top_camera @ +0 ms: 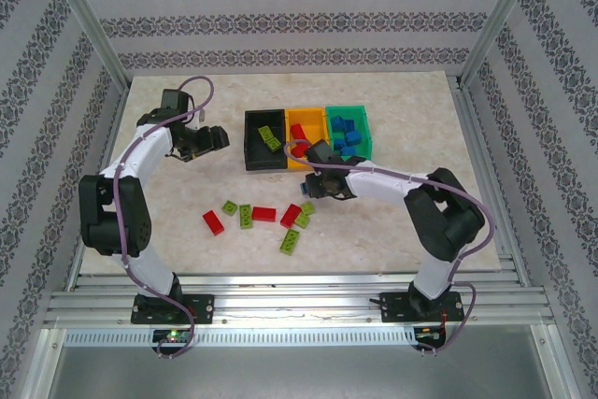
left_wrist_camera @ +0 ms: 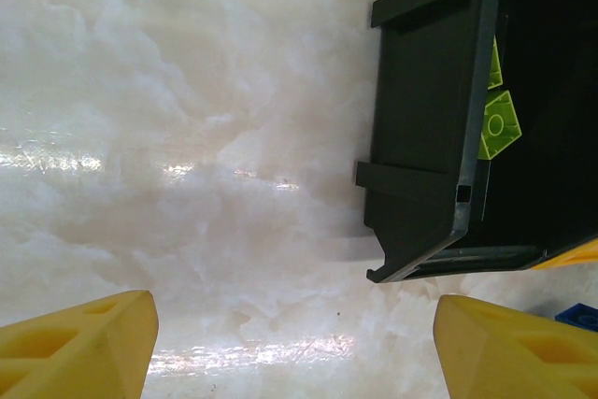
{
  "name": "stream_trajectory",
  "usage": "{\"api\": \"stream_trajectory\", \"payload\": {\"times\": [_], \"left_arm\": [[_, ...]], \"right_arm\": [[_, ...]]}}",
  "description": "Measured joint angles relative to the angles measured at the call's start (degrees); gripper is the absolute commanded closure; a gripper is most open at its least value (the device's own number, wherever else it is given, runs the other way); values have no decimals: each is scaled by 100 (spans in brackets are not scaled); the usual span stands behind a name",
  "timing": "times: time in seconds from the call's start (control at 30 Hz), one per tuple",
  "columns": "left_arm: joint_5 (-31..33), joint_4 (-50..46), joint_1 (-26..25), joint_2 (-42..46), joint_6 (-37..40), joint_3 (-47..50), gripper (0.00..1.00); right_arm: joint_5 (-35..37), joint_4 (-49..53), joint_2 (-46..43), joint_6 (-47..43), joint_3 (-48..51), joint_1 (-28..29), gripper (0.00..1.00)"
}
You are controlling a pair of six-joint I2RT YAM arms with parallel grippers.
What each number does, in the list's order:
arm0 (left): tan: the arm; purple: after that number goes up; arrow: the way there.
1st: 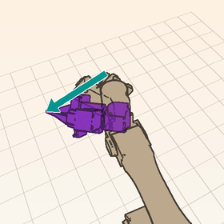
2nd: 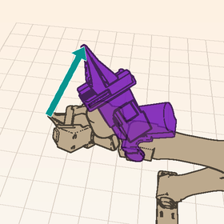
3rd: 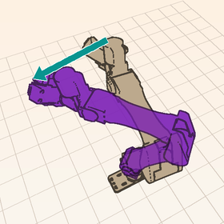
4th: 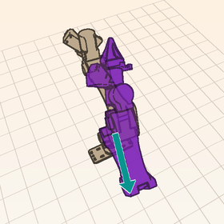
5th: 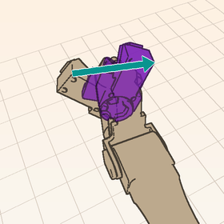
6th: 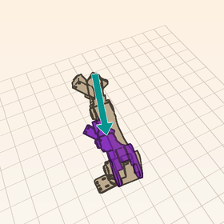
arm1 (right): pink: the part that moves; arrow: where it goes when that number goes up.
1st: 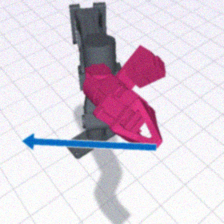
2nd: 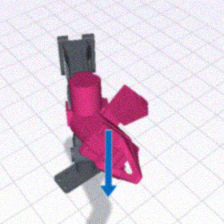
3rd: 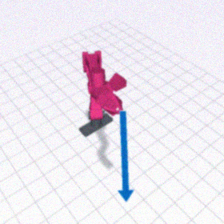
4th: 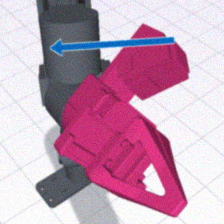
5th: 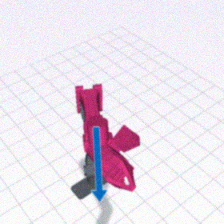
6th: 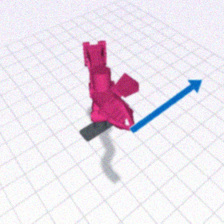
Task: Sort the legos into containers by color
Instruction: Move the legos to the center of the table, then pick up the lego from the center of the table.
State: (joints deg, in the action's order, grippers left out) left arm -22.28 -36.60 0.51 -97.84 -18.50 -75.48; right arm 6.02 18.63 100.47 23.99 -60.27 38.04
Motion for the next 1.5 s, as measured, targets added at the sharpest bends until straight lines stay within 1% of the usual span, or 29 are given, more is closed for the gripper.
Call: {"api": "stream_trajectory", "payload": {"times": [0.27, 0.67, 0.9, 1.1, 1.23, 1.33, 1.5], "left_arm": [[-44, 2, 0, -76, 0, -2, 22], [-42, 4, 0, -98, 2, -2, 22], [-44, 4, 0, -98, 0, -2, 22], [-87, 11, 0, -98, 0, -2, 22], [-114, 13, 0, -98, 0, -2, 22], [-129, 20, 0, -98, 0, -2, 22], [-133, 24, 0, -98, 0, -2, 22]], "right_arm": [[15, -7, -369, 9, 509, -260, 52], [-116, -94, -516, 26, 741, -511, 52], [-555, -201, -839, 138, 929, -645, 49], [-728, -286, -1182, 160, 929, -807, 48], [-745, -262, -1038, 173, 905, -942, 48], [-745, -262, -732, 181, 859, -942, 49], [-841, -343, -535, 245, 723, -940, 52]]}}
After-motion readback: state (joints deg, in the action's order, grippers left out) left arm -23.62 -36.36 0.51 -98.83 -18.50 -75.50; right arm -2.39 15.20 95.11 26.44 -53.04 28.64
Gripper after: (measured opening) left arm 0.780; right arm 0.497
